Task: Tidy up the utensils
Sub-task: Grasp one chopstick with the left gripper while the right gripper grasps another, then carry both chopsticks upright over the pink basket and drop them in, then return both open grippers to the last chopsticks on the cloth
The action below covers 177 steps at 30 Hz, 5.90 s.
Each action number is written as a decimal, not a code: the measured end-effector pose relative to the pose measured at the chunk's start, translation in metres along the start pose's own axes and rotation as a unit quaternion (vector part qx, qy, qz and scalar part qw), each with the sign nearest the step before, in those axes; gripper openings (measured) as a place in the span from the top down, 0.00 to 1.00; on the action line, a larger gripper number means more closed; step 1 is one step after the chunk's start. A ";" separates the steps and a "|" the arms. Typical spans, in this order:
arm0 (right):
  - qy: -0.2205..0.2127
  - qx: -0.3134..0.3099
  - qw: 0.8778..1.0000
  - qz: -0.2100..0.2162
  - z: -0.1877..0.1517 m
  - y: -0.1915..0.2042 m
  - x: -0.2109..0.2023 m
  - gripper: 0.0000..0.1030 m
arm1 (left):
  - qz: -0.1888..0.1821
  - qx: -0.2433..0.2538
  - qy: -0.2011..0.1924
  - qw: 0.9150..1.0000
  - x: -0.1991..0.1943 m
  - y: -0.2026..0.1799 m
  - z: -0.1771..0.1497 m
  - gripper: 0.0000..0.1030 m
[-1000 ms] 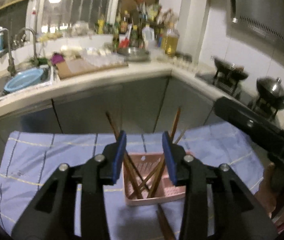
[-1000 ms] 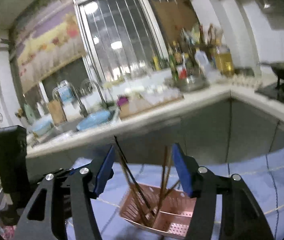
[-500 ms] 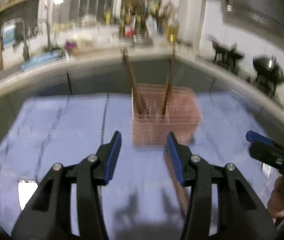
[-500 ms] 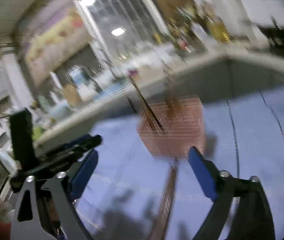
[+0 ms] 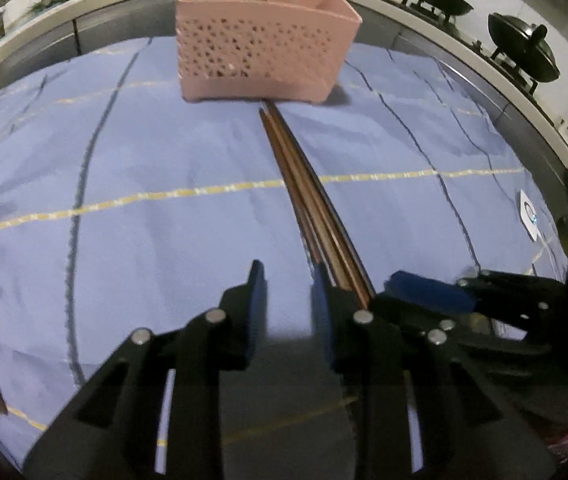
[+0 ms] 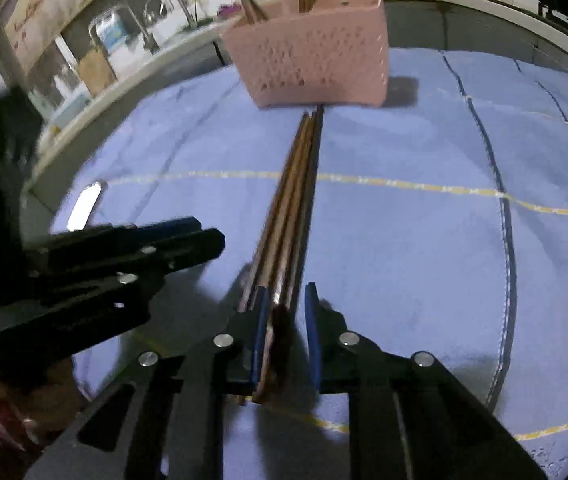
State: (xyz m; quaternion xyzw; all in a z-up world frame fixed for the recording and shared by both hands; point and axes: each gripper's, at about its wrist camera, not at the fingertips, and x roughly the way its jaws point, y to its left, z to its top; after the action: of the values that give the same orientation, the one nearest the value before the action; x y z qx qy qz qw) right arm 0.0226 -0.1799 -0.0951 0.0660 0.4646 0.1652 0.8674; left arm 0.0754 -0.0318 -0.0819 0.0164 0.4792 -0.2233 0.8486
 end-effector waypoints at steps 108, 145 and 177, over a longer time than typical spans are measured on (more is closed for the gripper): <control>-0.334 -0.060 0.939 0.051 0.231 0.021 -0.172 0.95 | -0.012 0.048 -0.299 0.953 -0.222 0.007 0.186 0.96; -0.305 -0.032 0.950 0.060 0.230 0.007 -0.113 0.65 | 0.046 0.018 -0.247 0.968 -0.126 0.021 0.203 0.76; -0.013 -0.028 0.999 -0.032 0.003 0.010 0.006 0.86 | 0.102 -0.002 -0.029 0.994 -0.010 0.026 0.002 0.76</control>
State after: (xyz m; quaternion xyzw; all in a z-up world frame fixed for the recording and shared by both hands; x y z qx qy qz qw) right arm 0.0255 -0.1689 -0.0954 0.0287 0.4500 0.1491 0.8800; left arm 0.0830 -0.0057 -0.0775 0.0574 0.4509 -0.1347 0.8805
